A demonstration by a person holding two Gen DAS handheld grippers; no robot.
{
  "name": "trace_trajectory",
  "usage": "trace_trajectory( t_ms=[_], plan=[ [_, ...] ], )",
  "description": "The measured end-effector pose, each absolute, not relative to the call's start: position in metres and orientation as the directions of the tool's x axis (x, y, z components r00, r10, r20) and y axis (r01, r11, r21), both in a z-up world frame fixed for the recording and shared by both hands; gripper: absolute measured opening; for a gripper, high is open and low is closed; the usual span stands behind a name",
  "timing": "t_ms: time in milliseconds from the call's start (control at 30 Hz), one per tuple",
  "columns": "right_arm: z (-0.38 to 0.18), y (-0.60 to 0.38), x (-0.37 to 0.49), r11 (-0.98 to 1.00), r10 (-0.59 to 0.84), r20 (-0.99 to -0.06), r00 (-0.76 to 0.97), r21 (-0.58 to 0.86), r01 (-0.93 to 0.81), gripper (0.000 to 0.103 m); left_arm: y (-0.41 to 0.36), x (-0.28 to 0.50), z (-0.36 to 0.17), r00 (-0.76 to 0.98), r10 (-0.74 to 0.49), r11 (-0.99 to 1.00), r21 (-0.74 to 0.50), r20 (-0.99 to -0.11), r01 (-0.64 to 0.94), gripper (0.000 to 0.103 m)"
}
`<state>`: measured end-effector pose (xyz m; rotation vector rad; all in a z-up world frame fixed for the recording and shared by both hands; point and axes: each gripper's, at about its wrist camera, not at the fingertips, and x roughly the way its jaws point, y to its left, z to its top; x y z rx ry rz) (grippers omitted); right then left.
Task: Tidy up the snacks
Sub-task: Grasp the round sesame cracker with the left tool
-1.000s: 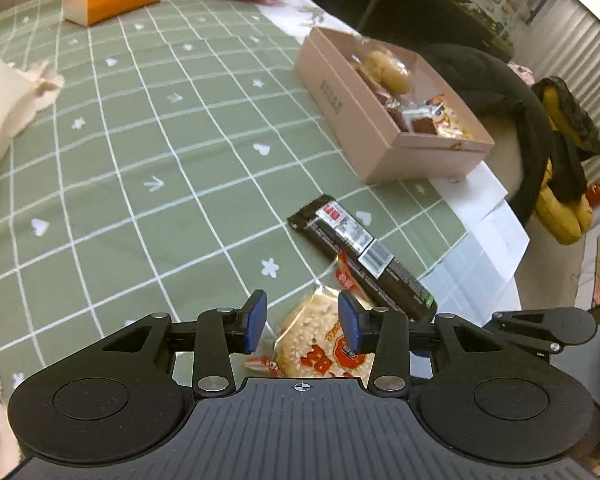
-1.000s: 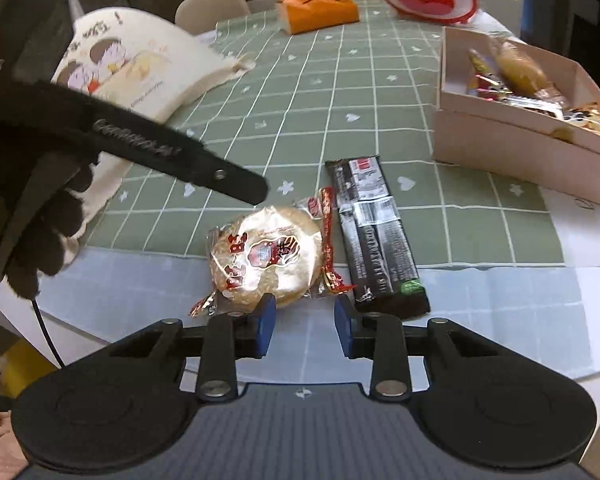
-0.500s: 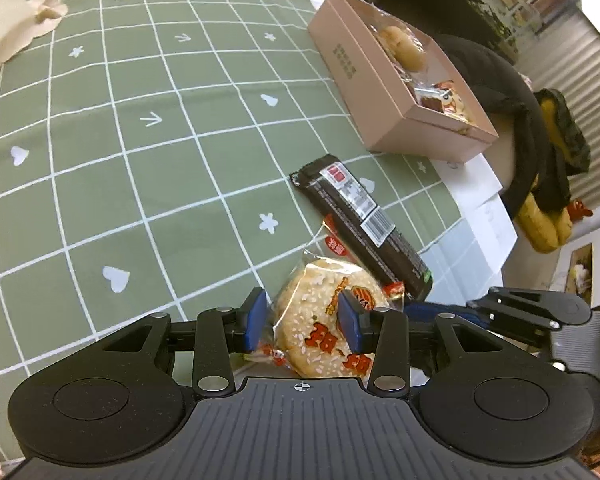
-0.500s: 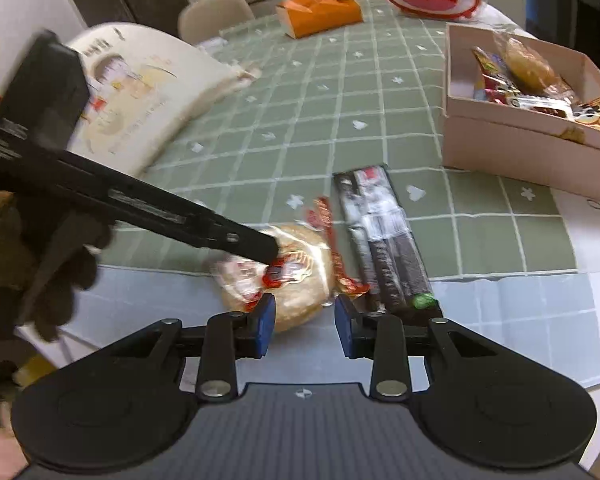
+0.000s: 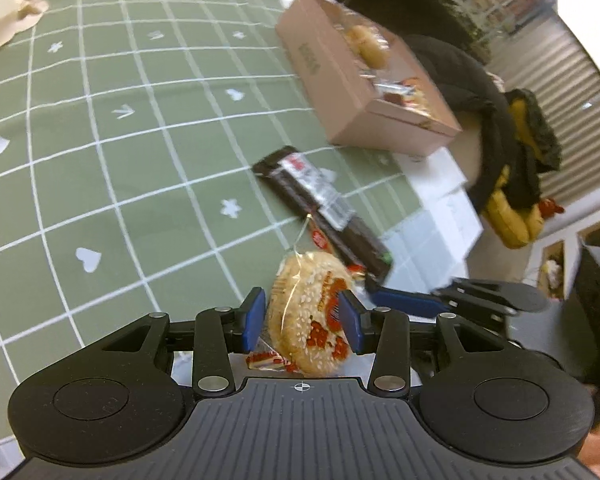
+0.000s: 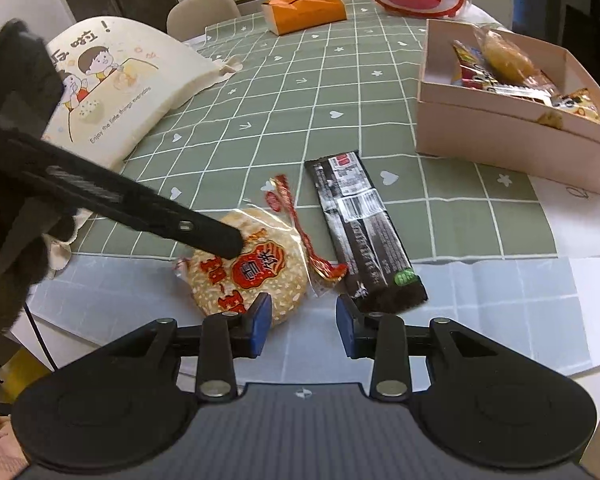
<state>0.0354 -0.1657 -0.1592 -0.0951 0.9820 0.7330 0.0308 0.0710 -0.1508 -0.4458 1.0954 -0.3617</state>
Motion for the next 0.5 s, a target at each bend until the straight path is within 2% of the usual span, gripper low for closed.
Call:
trace_trajectory(
  t_ms=[167,267,300,333,400,467,500],
  plan=[
    [-0.163,-0.182,0.035,0.748,0.546,-0.765,0.342,0.26,-0.611,0.036,0.065,0.024,-0.149,0.416,-0.54,0.824,-0.56,-0.731,0.084,0.045],
    [-0.164,-0.191,0.037,0.748,0.551,-0.759,0.347,0.265,-0.609,0.04,0.066,0.019,-0.146,0.427,-0.62,0.758,-0.643,-0.658,0.111,0.045],
    [-0.165,-0.194,0.038,0.751,0.548,-0.76,0.349,0.263,-0.606,0.04,0.066,0.018,-0.143,0.422,-0.668,0.715,-0.686,-0.613,0.134,0.044],
    [-0.166,-0.196,0.038,0.753,0.544,-0.763,0.35,0.26,-0.604,0.04,0.063,0.016,-0.14,0.413,-0.7,0.683,-0.714,-0.582,0.151,0.036],
    [-0.167,-0.199,0.036,0.753,0.54,-0.76,0.362,0.243,-0.612,0.04,0.05,0.017,-0.138,0.401,-0.675,0.716,-0.681,-0.619,0.155,0.033],
    [-0.167,-0.195,0.031,0.751,0.524,-0.763,0.379,0.205,-0.627,0.04,0.036,0.02,-0.14,0.408,-0.602,0.786,-0.601,-0.686,0.148,0.063],
    [-0.167,-0.192,0.028,0.751,0.514,-0.765,0.389,0.182,-0.635,0.04,0.031,0.022,-0.141,0.417,-0.583,0.8,-0.582,-0.698,0.144,0.065]
  ],
)
